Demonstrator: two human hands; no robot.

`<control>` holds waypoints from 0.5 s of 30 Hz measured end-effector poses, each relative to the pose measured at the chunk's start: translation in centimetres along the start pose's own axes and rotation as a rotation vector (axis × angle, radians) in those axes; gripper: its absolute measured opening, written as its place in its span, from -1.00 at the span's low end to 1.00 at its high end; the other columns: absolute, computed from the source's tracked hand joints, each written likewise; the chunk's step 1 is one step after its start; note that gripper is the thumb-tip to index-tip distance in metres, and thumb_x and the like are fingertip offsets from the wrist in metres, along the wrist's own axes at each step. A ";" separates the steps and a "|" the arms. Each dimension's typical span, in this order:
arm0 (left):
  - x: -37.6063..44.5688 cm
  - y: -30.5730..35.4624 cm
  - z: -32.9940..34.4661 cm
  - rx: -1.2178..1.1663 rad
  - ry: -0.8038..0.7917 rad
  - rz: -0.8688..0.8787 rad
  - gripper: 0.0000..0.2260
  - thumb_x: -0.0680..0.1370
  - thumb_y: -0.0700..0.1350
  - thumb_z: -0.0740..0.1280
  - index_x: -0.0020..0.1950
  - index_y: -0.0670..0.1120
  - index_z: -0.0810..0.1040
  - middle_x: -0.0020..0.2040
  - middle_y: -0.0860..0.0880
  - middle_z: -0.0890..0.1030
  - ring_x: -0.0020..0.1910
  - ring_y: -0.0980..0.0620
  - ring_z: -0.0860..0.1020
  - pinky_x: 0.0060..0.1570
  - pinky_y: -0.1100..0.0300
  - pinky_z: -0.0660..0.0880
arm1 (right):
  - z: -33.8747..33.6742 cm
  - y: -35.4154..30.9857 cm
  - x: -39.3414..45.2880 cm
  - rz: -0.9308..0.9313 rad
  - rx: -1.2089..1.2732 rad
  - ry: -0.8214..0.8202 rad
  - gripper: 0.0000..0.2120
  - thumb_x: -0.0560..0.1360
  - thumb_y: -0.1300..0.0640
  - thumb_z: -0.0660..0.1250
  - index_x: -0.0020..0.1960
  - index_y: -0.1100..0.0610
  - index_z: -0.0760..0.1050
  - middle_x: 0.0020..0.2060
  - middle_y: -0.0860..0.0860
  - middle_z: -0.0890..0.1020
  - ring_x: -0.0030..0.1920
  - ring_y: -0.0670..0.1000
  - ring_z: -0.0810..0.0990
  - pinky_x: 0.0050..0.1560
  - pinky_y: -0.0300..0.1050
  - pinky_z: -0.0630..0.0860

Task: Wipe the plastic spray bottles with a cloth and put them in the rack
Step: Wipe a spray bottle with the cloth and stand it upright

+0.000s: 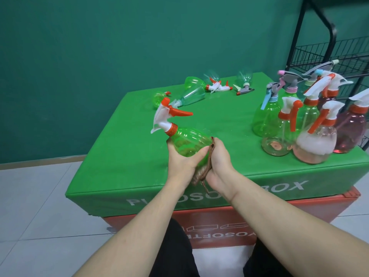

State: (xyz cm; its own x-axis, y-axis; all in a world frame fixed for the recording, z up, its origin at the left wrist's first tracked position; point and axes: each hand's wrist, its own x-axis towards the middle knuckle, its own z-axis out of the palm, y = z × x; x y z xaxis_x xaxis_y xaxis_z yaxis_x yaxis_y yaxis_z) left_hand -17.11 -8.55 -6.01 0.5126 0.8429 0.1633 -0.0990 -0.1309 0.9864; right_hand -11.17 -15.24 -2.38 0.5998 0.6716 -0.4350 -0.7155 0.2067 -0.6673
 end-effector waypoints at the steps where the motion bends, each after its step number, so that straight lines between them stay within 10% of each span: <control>1: -0.1 -0.2 0.0 -0.002 -0.008 -0.004 -0.34 0.37 -0.22 0.63 0.34 0.01 0.36 0.10 0.04 0.68 0.06 0.14 0.67 0.18 0.12 0.58 | -0.2 -0.1 0.1 -0.001 -0.020 0.015 -0.51 0.70 -0.08 0.03 0.26 0.21 0.61 0.01 0.18 0.73 0.02 0.17 0.73 0.04 0.05 0.67; 15: 1.2 -0.2 -0.4 0.356 -0.164 0.102 -0.34 0.24 0.01 0.67 0.19 0.19 0.37 0.09 0.16 0.62 0.08 0.20 0.63 0.19 0.10 0.56 | -2.9 -1.1 0.8 -0.040 -0.255 0.147 -0.68 0.71 0.02 0.16 0.17 0.20 0.60 -0.08 0.19 0.74 -0.15 0.13 0.73 -0.16 0.02 0.69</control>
State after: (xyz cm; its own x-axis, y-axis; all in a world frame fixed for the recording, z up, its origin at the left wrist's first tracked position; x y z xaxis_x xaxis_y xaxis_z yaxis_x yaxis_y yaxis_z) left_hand -16.79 -7.27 -5.99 0.6476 0.7255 0.2330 0.1303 -0.4067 0.9042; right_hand -8.86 -16.98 -3.82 0.6844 0.5524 -0.4759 -0.5885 0.0331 -0.8078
